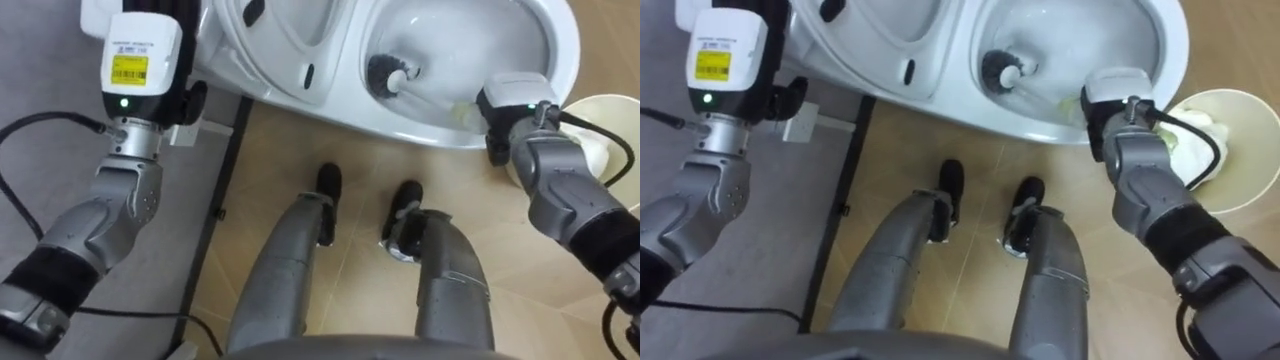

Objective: Brush toilet

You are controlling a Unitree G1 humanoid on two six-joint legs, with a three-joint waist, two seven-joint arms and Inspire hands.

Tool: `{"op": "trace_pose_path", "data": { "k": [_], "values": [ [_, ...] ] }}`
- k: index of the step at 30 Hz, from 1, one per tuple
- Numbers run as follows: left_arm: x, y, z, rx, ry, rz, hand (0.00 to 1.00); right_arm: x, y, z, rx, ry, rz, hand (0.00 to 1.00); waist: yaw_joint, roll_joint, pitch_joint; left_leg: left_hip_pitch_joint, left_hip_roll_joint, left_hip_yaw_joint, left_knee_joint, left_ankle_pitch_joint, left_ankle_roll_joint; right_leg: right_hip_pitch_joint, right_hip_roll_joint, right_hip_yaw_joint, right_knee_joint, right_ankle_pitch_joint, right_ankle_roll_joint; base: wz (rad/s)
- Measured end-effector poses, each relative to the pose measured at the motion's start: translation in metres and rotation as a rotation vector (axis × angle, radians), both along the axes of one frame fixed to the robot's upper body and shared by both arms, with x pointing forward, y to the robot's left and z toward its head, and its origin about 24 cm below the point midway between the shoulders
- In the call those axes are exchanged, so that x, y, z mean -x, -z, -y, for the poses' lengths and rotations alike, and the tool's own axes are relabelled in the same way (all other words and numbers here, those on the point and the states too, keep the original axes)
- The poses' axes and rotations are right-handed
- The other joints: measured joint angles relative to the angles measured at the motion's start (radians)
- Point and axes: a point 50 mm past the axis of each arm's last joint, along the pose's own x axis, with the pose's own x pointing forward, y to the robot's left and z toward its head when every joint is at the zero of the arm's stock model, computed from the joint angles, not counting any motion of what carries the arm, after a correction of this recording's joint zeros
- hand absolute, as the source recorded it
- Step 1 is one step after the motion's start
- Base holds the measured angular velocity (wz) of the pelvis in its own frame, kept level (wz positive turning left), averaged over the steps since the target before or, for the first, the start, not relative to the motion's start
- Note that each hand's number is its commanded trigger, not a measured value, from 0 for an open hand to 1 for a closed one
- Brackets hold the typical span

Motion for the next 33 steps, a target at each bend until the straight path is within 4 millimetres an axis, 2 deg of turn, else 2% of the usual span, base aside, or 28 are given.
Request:
{"op": "trace_pose_path", "data": {
  "k": [5, 7, 8, 9, 10, 11, 12, 15, 17, 19, 21, 24, 27, 28, 29, 31, 33],
  "values": [
    [-0.001, 0.000, 0.002, 0.003, 0.009, 0.010, 0.00, -0.008, -0.003, 0.014, 0.048, 0.014, -0.004, 1.00, 0.002, -0.003, 0.0016, 0.001, -0.003, 0.001, -0.002, 0.000, 0.002, 0.000, -0.006, -0.002, 0.006, -0.003, 0.000, 0.03],
    [-0.006, 0.000, 0.006, 0.008, 0.026, 0.004, 0.00, -0.020, -0.003, 0.035, 0.009, 0.080, -0.026, 1.00, 0.003, -0.010, 0.0031, 0.003, -0.013, 0.006, -0.002, -0.001, 0.005, -0.005, -0.021, -0.002, 0.026, -0.011, 0.004, 0.10],
    [-0.007, -0.002, 0.007, 0.005, 0.033, 0.010, 0.00, -0.023, -0.003, 0.039, -0.004, 0.096, -0.031, 1.00, -0.002, -0.018, 0.0031, 0.003, -0.019, 0.007, -0.003, 0.001, 0.005, -0.013, -0.026, 0.005, 0.035, -0.013, 0.005, 0.12],
    [-0.011, -0.006, 0.009, -0.007, 0.050, 0.026, 0.00, -0.028, -0.005, 0.048, -0.036, 0.134, -0.025, 1.00, 0.000, -0.036, 0.0083, 0.001, -0.029, 0.014, -0.010, 0.008, 0.008, -0.026, -0.040, 0.010, 0.052, -0.019, 0.005, 0.17],
    [-0.015, -0.012, 0.009, -0.021, 0.061, 0.042, 0.00, -0.033, -0.007, 0.053, -0.087, 0.173, -0.013, 1.00, -0.001, -0.053, 0.0168, -0.002, -0.039, 0.014, -0.016, 0.015, 0.011, -0.038, -0.053, 0.011, 0.069, -0.024, 0.004, 0.20],
    [-0.016, -0.015, 0.009, -0.025, 0.067, 0.052, 0.00, -0.035, -0.008, 0.055, -0.113, 0.190, -0.004, 1.00, -0.002, -0.063, 0.0196, -0.006, -0.042, 0.014, -0.019, 0.021, 0.009, -0.045, -0.056, 0.012, 0.074, -0.025, 0.004, 0.22],
    [-0.020, -0.020, 0.010, -0.033, 0.082, 0.075, 0.00, -0.040, -0.012, 0.058, -0.167, 0.226, 0.020, 1.00, -0.002, -0.077, 0.0262, -0.013, -0.046, 0.014, -0.026, 0.031, 0.008, -0.056, -0.061, 0.013, 0.079, -0.025, 0.003, 0.21],
    [-0.024, -0.030, 0.012, -0.055, 0.094, 0.137, 0.00, -0.058, -0.035, 0.064, -0.290, 0.297, 0.153, 1.00, -0.018, -0.100, 0.0352, -0.037, -0.061, 0.010, -0.037, 0.048, 0.017, -0.088, -0.077, 0.013, 0.096, -0.026, 0.004, 0.20],
    [-0.025, -0.033, 0.012, -0.072, 0.097, 0.159, 0.00, -0.063, -0.047, 0.072, -0.273, 0.308, 0.186, 1.00, -0.036, -0.115, 0.0350, -0.040, -0.077, 0.012, -0.044, 0.064, 0.015, -0.102, -0.097, 0.015, 0.115, -0.033, 0.008, 0.23],
    [-0.024, -0.033, 0.009, -0.093, 0.089, 0.165, 0.00, -0.064, -0.052, 0.078, -0.231, 0.288, 0.195, 1.00, -0.045, -0.141, 0.0337, -0.034, -0.078, 0.018, -0.045, 0.064, 0.017, -0.101, -0.097, 0.023, 0.118, -0.033, 0.011, -0.02],
    [-0.023, -0.033, 0.007, -0.121, 0.079, 0.168, 0.00, -0.065, -0.056, 0.079, -0.198, 0.265, 0.208, 1.00, -0.053, -0.150, 0.0335, -0.032, -0.077, 0.021, -0.043, 0.064, 0.019, -0.100, -0.097, 0.026, 0.117, -0.031, 0.014, -0.06],
    [-0.024, -0.033, 0.007, -0.158, 0.070, 0.155, 0.00, -0.064, -0.056, 0.080, -0.154, 0.243, 0.214, 1.00, -0.048, -0.149, 0.0337, -0.028, -0.077, 0.027, -0.038, 0.062, 0.024, -0.098, -0.095, 0.035, 0.116, -0.030, 0.028, -0.11],
    [-0.026, -0.026, 0.011, -0.164, 0.071, 0.100, 0.00, -0.054, -0.041, 0.081, -0.079, 0.208, 0.177, 1.00, -0.024, -0.141, 0.0350, -0.002, -0.078, 0.030, -0.038, 0.059, 0.028, -0.071, -0.099, 0.030, 0.112, -0.031, 0.029, -0.06],
    [-0.026, -0.023, 0.016, -0.154, 0.078, 0.079, 0.00, -0.046, -0.030, 0.082, -0.040, 0.193, 0.145, 1.00, -0.017, -0.115, 0.0324, 0.009, -0.074, 0.019, -0.035, 0.054, 0.032, -0.044, -0.096, 0.011, 0.095, -0.030, 0.031, 0.08],
    [-0.027, -0.022, 0.020, -0.145, 0.085, 0.073, 0.00, -0.042, -0.024, 0.082, -0.022, 0.188, 0.125, 1.00, -0.017, -0.098, 0.0334, 0.015, -0.074, 0.011, -0.036, 0.053, 0.033, -0.028, -0.092, 0.005, 0.085, -0.030, 0.031, 0.15],
    [-0.025, -0.013, 0.031, -0.135, 0.115, 0.029, 0.00, -0.023, 0.002, 0.079, 0.045, 0.159, 0.014, 1.00, 0.013, -0.049, 0.0267, 0.025, -0.070, 0.003, -0.042, 0.050, 0.037, -0.009, -0.079, 0.004, 0.058, -0.025, 0.039, -0.01],
    [-0.024, -0.011, 0.033, -0.129, 0.122, 0.016, 0.00, -0.014, 0.017, 0.068, 0.023, 0.152, 0.001, 1.00, 0.031, -0.023, 0.0248, 0.024, -0.069, 0.009, -0.049, 0.051, 0.035, -0.014, -0.072, 0.008, 0.048, -0.013, 0.045, -0.18]
  ]
}}
